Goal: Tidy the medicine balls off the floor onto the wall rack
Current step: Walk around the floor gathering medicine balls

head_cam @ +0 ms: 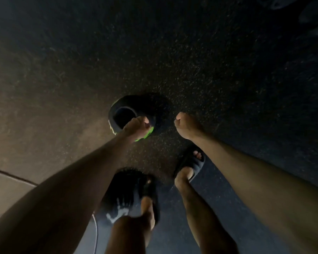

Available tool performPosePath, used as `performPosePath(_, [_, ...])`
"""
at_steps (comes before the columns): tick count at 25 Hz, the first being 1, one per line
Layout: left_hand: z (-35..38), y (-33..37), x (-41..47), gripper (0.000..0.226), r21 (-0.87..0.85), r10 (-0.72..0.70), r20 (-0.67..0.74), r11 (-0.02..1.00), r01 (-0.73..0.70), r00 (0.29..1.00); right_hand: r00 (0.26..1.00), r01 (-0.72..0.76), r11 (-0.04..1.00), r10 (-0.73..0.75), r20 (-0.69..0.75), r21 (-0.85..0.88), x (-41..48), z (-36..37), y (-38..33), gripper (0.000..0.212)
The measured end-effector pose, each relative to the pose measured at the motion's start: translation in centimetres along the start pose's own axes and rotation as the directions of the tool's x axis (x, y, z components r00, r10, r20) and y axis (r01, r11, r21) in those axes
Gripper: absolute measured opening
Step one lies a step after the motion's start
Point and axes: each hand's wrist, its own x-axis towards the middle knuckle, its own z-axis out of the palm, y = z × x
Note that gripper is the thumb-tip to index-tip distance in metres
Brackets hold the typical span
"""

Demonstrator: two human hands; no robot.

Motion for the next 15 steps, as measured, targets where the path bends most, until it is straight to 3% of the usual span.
performPosePath(9, [8.7,-15.8,-7.2,0.034,-0.197,-0.046,-0.009,0.979,0.043,0.999,0.993,0.03,0.996,-0.021,0.117,-0.08,-6.5,19.8,-5.5,0.032])
performPosePath(15, [17.3,-31.4,-12.5,0.036,-0.235,-0.115,0.026,0.965,0.118,0.993,0.983,0.054,0.99,-0.03,0.179,-0.128,-12.1,37.8,-9.8,0.036])
